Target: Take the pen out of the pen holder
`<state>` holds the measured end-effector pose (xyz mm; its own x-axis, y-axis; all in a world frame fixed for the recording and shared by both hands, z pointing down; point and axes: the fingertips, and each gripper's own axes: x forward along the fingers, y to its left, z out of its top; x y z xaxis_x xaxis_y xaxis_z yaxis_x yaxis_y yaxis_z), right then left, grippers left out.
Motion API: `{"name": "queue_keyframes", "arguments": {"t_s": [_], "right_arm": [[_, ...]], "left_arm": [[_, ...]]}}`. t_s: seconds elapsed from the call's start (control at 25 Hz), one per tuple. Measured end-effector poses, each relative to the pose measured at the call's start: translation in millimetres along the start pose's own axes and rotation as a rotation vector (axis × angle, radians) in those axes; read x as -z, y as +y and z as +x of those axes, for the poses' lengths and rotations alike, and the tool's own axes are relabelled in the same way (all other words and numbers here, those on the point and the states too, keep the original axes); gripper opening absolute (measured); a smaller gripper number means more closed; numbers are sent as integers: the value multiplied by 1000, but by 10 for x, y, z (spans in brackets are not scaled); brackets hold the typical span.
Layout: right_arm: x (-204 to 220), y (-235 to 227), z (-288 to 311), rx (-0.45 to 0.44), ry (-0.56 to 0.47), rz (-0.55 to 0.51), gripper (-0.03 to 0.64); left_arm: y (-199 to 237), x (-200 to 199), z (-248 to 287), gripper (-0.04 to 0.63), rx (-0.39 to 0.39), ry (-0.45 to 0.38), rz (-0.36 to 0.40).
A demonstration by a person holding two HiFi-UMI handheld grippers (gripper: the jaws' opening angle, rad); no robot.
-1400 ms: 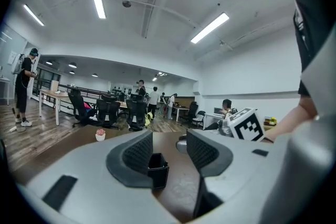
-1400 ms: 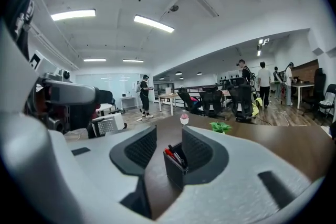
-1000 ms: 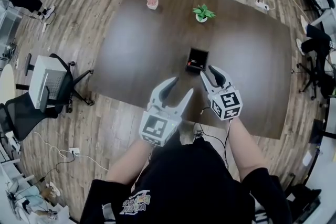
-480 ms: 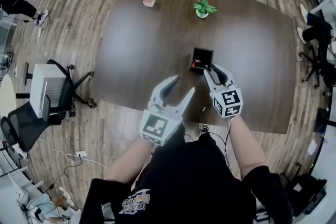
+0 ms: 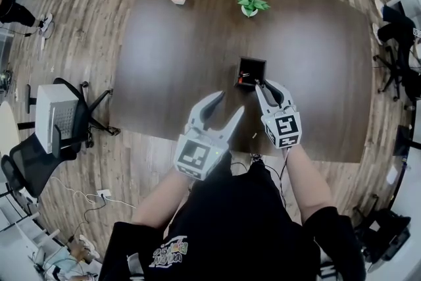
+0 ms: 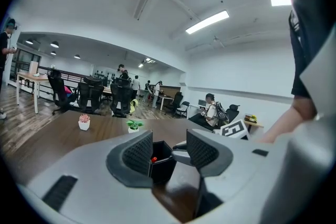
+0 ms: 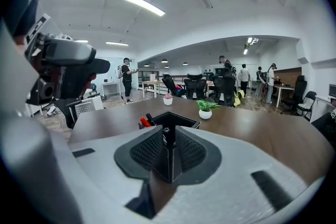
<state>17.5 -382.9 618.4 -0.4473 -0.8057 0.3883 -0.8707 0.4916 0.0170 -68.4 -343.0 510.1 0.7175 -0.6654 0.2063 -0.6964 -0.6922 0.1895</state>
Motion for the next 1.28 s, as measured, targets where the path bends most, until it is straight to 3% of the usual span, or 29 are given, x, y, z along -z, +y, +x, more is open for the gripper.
{"name": "queue_keyframes", "arguments": {"t_s": [0.16, 0.8, 1.28], "right_arm": [[-22, 55, -6, 9, -20, -45, 47], [2, 42, 10, 19, 4, -14, 43], [-272, 7, -48, -1, -36, -11, 41]], "left_arm": [[-15, 2, 23, 186, 0, 0, 1], [-34, -18, -57, 187, -11, -11, 2], [-76, -86, -58, 187, -34, -17, -1]]}}
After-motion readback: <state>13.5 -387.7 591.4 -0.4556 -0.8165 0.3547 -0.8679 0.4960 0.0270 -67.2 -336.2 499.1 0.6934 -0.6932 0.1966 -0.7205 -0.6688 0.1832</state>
